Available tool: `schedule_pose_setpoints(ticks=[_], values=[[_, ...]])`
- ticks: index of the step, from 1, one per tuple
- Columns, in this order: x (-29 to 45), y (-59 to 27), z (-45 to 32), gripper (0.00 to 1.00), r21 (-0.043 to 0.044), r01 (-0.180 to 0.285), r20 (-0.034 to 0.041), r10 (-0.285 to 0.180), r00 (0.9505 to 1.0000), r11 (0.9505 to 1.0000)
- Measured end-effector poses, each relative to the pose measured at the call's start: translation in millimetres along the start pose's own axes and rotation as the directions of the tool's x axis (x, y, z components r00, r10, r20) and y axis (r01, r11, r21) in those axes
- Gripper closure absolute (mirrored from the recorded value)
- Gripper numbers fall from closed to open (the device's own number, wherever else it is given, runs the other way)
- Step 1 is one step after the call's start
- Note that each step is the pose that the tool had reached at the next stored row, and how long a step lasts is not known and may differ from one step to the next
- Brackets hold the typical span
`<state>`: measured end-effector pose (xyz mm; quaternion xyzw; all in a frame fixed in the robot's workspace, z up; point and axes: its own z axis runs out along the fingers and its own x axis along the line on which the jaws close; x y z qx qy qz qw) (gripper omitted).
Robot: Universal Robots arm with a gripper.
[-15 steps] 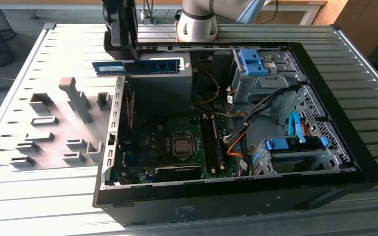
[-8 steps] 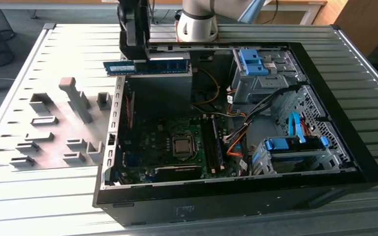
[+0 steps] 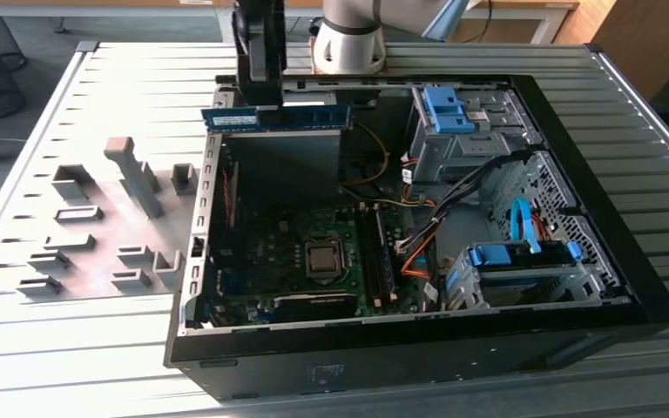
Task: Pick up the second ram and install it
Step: 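Pick up the second ram and move it above second insertion slot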
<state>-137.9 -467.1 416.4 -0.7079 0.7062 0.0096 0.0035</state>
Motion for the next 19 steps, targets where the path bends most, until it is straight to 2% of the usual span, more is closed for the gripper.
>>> schedule_pose_setpoints(ticks=[19], values=[[0.1, -32.1, -0.3, 0.86, 0.0000, 0.000, 0.0000, 0.000, 1.0000, 1.0000]])
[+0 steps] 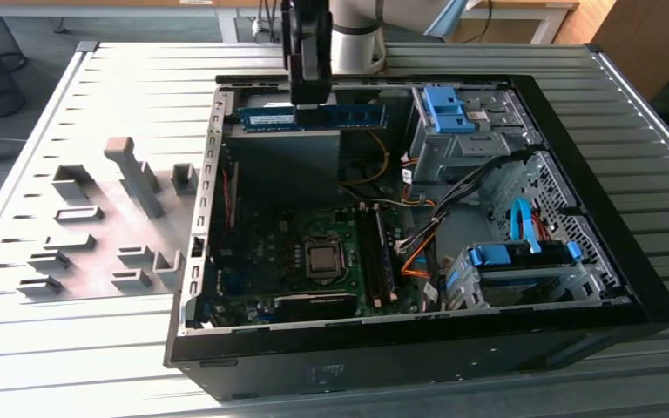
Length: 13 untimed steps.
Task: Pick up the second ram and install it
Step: 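Pick up the second ram and move it above second insertion slot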
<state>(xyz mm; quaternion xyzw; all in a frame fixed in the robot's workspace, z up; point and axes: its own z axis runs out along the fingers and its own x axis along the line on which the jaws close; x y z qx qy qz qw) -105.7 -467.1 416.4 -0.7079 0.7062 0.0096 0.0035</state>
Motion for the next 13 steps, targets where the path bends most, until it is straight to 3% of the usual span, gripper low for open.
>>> schedule_pose_setpoints(ticks=[13], values=[[0.1, -18.8, -0.2, 0.86, 0.0000, 0.000, 0.0000, 0.000, 1.0000, 1.0000]])
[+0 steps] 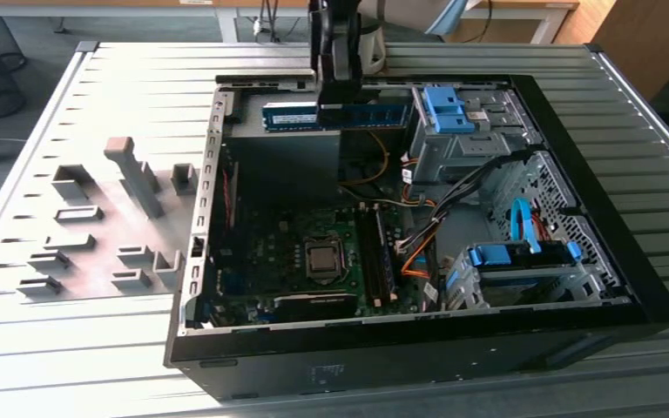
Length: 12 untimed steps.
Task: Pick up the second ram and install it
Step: 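Pick up the second ram and move it above second insertion slot, then insert the second ram into the second slot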
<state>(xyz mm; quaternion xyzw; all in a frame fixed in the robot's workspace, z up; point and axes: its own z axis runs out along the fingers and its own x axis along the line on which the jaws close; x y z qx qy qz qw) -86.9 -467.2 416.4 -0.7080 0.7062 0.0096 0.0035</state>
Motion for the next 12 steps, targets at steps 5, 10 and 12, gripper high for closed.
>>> schedule_pose_setpoints(ticks=[5, 10, 12], values=[[-0.1, -1.6, 0.0, 0.86, 0.0000, 0.000, -0.0003, 0.000, 1.0000, 1.0000], [-0.1, -1.6, 0.3, 0.86, 0.0001, -0.006, -0.0002, 0.006, 1.0000, 1.0000], [-0.1, -1.6, 0.5, 0.86, 0.0002, -0.009, -0.0002, 0.009, 1.0000, 1.0000]])
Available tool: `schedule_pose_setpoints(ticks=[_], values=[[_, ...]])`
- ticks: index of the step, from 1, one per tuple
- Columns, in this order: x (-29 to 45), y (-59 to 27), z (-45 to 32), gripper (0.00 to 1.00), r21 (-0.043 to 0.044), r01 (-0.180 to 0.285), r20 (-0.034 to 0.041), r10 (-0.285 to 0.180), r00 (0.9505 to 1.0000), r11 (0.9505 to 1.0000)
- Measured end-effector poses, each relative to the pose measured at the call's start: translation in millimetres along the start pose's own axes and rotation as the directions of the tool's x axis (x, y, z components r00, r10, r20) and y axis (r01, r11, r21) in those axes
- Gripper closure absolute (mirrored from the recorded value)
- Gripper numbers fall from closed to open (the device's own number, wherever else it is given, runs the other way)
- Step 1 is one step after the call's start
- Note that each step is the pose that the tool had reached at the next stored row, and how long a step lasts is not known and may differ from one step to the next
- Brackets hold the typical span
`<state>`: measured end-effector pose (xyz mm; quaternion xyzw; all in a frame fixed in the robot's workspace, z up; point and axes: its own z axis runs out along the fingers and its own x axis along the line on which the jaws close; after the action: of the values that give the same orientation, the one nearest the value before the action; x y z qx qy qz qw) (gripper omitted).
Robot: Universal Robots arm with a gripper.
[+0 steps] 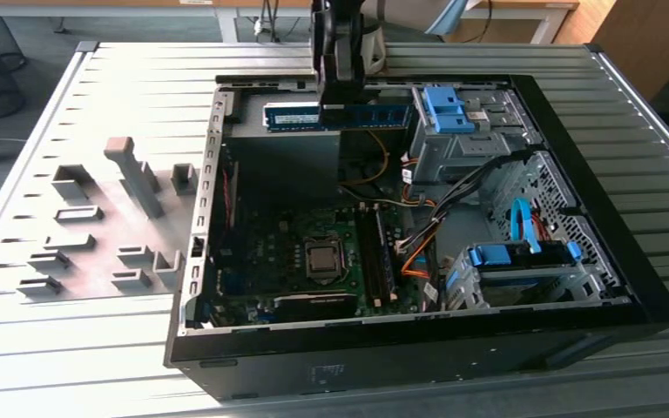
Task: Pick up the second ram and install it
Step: 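Insert the second ram into the second slot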
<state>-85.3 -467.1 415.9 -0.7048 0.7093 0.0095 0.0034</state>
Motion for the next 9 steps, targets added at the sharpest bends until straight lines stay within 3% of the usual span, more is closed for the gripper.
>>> schedule_pose_setpoints(ticks=[9], values=[[0.0, 0.0, 0.9, 0.86, 0.0000, -0.005, 0.0000, 0.005, 1.0000, 1.0000]])
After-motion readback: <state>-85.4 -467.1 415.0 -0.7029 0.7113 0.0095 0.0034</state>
